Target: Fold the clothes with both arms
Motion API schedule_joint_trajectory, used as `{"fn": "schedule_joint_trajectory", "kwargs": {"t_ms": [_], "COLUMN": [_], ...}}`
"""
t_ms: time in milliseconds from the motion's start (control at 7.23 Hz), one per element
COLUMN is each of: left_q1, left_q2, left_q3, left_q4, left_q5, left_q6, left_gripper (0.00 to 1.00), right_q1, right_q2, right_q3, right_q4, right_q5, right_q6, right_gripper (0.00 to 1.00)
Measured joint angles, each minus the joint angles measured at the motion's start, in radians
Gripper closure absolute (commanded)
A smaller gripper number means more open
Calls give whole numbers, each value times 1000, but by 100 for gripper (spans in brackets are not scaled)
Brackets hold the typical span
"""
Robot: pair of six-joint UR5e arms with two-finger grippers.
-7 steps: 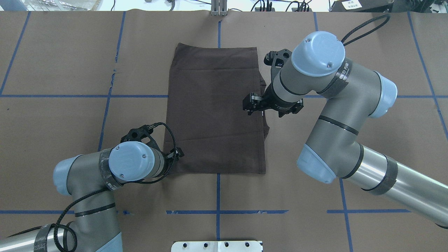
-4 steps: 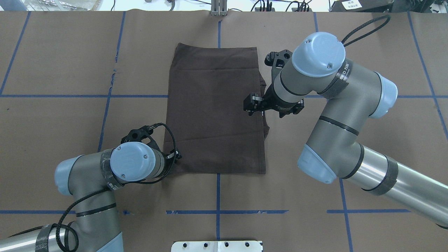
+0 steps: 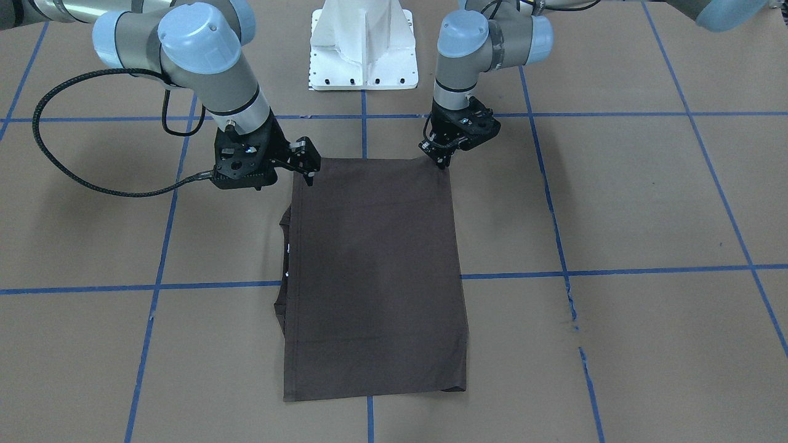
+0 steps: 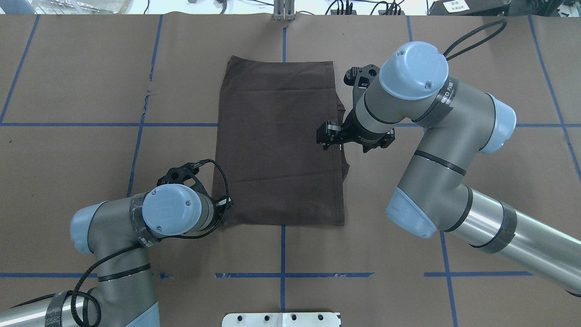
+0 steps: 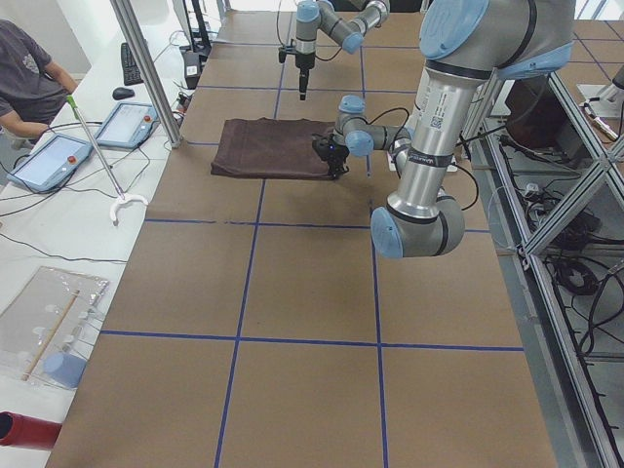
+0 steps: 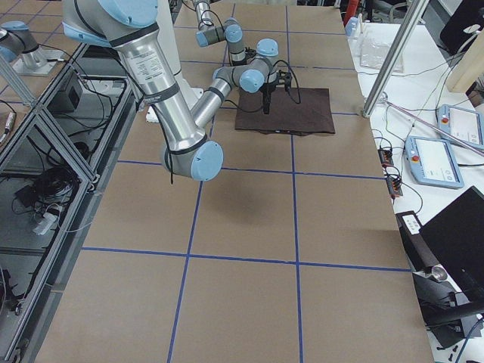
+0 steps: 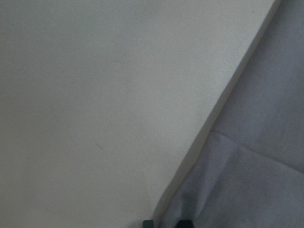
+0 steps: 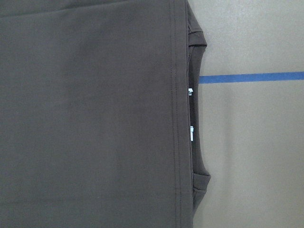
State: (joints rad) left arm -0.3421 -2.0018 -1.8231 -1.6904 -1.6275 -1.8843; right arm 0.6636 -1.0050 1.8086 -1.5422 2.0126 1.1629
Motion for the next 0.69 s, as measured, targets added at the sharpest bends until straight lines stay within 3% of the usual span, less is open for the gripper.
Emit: {"fn": "schedule_joint_trajectory", "kwargs": {"t_ms": [692], "left_q1": [0], "left_q2": [0], "left_q3": [-73], "left_q4": [67], "left_q5": [-9], "left_q6": [55], "left_gripper": [100], "right_q1": [-25], "right_q2": [-27], "right_q3": [4], "right_q4": [12], "right_q5": [-1], "right_q6": [78], "right_gripper": [0]}}
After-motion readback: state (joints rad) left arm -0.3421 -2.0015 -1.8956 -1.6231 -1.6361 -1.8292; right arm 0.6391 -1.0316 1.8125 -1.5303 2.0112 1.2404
